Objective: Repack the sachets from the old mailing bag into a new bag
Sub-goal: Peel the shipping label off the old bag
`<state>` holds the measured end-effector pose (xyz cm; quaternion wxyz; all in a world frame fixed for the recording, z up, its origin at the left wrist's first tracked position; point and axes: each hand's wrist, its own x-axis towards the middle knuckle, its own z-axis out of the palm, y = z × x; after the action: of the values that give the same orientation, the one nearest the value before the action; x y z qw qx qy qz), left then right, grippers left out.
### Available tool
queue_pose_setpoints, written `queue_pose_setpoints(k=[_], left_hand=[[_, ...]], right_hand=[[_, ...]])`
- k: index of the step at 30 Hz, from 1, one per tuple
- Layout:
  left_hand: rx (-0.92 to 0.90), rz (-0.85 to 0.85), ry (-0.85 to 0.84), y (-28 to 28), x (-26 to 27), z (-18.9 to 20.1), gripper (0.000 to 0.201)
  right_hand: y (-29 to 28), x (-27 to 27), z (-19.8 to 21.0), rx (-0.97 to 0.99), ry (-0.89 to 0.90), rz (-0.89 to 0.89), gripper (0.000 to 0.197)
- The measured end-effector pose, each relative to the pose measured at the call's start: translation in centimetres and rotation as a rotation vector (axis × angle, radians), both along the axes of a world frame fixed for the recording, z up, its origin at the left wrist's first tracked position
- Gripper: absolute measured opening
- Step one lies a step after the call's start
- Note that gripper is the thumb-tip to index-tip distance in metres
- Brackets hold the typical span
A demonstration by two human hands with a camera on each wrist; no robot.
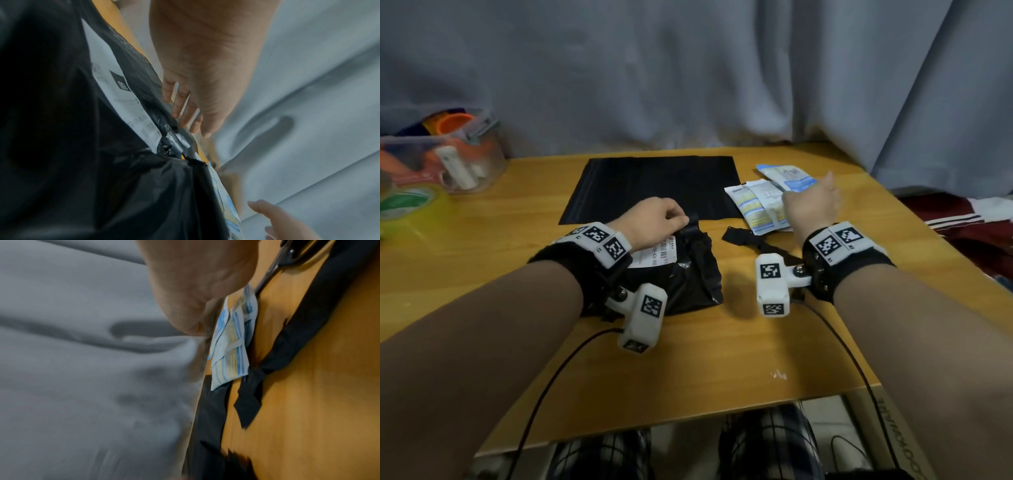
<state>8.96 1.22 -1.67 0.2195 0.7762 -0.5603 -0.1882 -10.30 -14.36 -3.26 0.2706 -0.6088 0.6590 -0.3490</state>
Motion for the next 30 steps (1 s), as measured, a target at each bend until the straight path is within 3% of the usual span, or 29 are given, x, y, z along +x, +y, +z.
queue_pose_setpoints(k=[4,8,10,12,13,15,18,20,22,25,27,30], left_hand=[[-0.007,-0.016,-0.026,0.6,-0.1,0.7,0.027],[0.019,-0.036,-0.108,1.6,0.6,1.6,0.03],[0.067,-0.045,-0.165,2.5,1.4,1.9,0.034],[0.132,-0.056,-0.222,3.8,2.1,1.9,0.041],[0.181,-0.058,-0.245,4.6,2.4,1.7,0.045],[0.331,-0.046,-0.27,6.2,3.1,0.8,0.054],[0.543,-0.056,-0.317,8.0,4.3,-0.9,0.07],[0.515,-0.076,-0.381,8.6,4.3,-1.1,0.073],[0.425,-0.102,-0.378,9.0,3.4,-0.4,0.067],[0.4,-0.141,-0.339,9.4,2.0,0.3,0.058],[0.428,-0.155,-0.434,9.4,1.3,0.2,0.055],[0.391,-0.105,-0.479,9.2,0.1,-0.3,0.05]], right_hand=[[2.8,1.9,1.0,-0.109,0.049,0.223,0.054],[6.8,4.2,2.1,-0.075,-0.012,0.519,0.025],[8.8,5.0,2.6,0.025,0.109,0.682,0.033],[10.5,5.5,2.7,0.17,0.264,0.769,0.059],[11.1,5.5,2.7,0.227,0.318,0.795,0.067],[12.1,5.4,2.4,0.252,0.405,0.821,0.066],[12.3,4.9,2.2,0.121,0.378,0.826,0.038],[11.8,4.4,2.4,0.044,0.331,0.82,0.028],[11.2,3.7,2.7,0.011,0.367,0.813,0.032],[10.2,3.1,2.8,-0.132,0.575,0.72,0.03],[10.3,3.2,2.5,-0.27,0.66,0.658,0.03],[12.1,4.3,2.1,-0.329,0.59,0.872,0.032]])
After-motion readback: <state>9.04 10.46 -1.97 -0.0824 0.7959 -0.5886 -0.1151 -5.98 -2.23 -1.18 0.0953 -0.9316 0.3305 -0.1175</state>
